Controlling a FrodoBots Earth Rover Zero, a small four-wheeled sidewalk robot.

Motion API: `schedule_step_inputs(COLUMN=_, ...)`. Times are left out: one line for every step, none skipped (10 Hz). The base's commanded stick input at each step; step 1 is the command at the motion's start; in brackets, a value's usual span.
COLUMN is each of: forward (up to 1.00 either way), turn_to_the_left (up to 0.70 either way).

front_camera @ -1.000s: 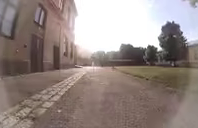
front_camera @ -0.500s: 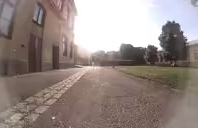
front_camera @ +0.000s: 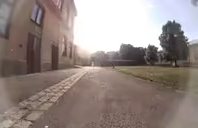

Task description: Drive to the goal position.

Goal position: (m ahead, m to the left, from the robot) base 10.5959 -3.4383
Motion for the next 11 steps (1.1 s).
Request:
schedule_step_inputs(forward=0.44, turn_to_the_left=0.02)
schedule_step_inputs(forward=0.44, turn_to_the_left=0.02)
schedule_step_inputs(forward=0.44, turn_to_the_left=0.02)
schedule_step_inputs(forward=0.44, turn_to_the_left=0.02)
schedule_step_inputs(forward=0.44, turn_to_the_left=0.02)
schedule_step_inputs(forward=0.44, turn_to_the_left=0.02)
schedule_step_inputs(forward=0.44, turn_to_the_left=0.02)
schedule_step_inputs(forward=0.44, turn_to_the_left=0.02)
schedule_step_inputs(forward=0.44, turn_to_the_left=0.02)
schedule_step_inputs(forward=0.44, turn_to_the_left=0.02)
schedule_step_inputs(forward=0.44, turn_to_the_left=0.02)
